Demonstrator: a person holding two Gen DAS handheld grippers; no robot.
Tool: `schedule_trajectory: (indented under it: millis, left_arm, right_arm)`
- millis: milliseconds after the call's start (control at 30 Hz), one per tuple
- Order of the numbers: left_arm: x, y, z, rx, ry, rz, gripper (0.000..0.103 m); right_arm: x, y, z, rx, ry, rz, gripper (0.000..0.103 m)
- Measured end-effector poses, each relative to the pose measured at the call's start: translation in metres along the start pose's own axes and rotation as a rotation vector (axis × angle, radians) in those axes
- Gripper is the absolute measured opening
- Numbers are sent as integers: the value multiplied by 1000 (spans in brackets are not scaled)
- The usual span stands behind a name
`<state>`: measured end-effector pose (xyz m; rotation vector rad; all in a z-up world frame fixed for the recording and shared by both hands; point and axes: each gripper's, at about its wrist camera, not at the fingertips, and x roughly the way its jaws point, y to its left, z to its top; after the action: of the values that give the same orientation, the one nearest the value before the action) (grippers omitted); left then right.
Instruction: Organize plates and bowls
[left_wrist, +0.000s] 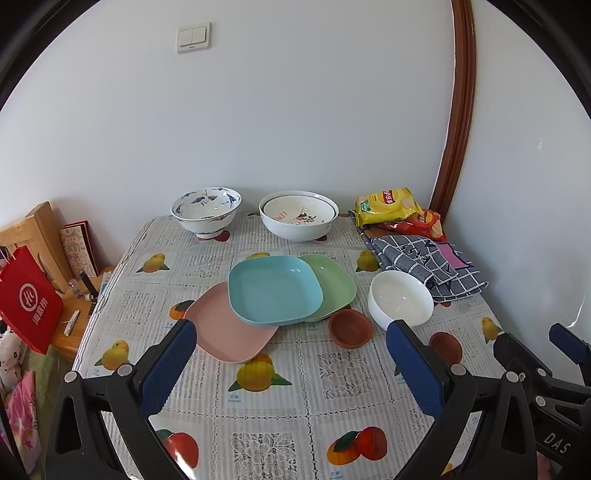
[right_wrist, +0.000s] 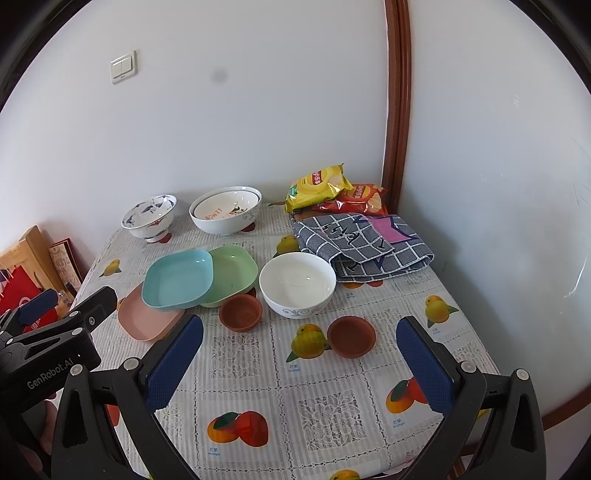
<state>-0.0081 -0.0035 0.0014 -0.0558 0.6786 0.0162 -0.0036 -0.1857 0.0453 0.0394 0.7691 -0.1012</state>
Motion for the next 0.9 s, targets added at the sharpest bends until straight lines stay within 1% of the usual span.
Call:
schedule_trajectory:
  millis: [900]
  left_arm:
    - [-12,1,-2,6,-15,9,103]
  right_arm:
    - [-5,-1,0,8,-14,3,103]
